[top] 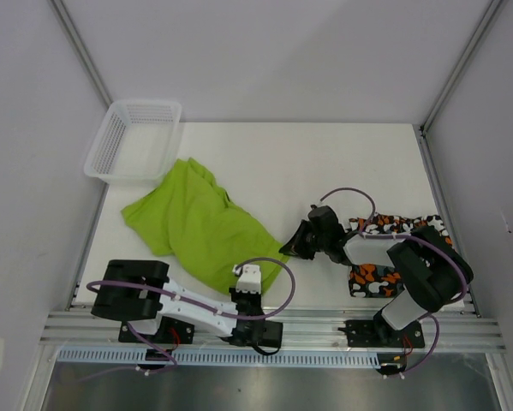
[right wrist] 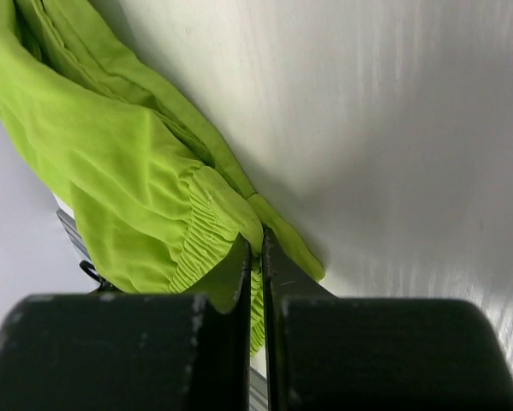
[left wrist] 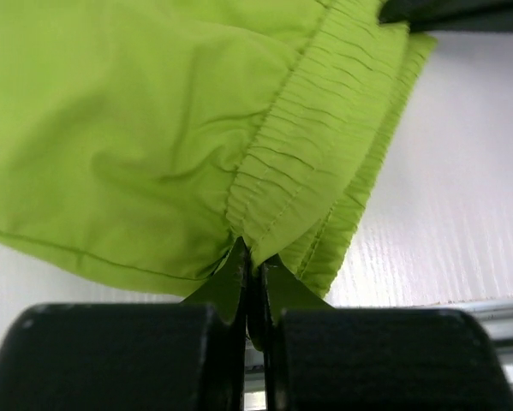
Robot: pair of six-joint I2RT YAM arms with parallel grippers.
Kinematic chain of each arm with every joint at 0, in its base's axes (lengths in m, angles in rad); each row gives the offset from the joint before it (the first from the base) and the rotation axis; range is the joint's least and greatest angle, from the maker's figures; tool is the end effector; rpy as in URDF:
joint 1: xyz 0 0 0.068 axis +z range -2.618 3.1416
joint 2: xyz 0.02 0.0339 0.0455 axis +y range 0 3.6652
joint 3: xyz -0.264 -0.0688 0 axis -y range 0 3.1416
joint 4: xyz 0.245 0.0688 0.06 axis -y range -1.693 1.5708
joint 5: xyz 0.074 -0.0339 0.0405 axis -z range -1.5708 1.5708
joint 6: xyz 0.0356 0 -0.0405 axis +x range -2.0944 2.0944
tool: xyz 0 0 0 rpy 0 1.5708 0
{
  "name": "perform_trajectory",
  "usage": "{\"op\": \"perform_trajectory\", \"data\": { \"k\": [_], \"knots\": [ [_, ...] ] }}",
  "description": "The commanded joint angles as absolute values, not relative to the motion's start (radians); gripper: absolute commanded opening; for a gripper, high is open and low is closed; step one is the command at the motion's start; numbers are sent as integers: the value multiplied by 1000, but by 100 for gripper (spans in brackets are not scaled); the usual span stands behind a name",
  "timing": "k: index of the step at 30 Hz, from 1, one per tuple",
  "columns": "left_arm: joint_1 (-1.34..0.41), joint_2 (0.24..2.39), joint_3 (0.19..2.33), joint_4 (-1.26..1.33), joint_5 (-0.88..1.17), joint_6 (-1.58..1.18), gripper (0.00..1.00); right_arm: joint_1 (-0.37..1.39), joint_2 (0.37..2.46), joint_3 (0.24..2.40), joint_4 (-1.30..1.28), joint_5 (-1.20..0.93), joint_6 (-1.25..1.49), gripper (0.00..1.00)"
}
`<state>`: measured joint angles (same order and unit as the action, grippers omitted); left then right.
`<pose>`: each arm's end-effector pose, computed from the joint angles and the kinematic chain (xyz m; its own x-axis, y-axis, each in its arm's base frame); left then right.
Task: Fold and stack the shorts
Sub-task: Fold the shorts
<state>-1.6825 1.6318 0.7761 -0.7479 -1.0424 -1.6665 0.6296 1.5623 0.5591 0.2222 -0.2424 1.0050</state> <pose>0.0039 -0.2410 0.1395 -0.5062 -0.0110 -0.8623 0.0633 0.9967 -0.0498 0.2190 0.1701 0.1267 -0.9039 0.3554 -0.2381 0.1000 0.7167 0.6901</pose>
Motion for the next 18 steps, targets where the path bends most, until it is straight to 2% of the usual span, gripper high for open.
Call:
{"op": "perform_trajectory", "data": {
  "k": [1,6,9,12,18],
  "knots": [
    [-1707,1598,744,-574,-931,-1444,1,557,1647,592,129,12,907,0],
    [-1709,1606,738,-414,-879,-1237,5,555,1661,610,137,-52,888,0],
    [-1694,1635,761,-378,-848,-1165,6,551,1626,664,65,-71,847,6],
    [-1661,1658,758,-263,-774,-1044,6,528,1579,709,19,-83,808,8],
    [-1568,1686,689,-2,-568,-836,6,466,1594,762,6,-126,755,0]
  ]
}}
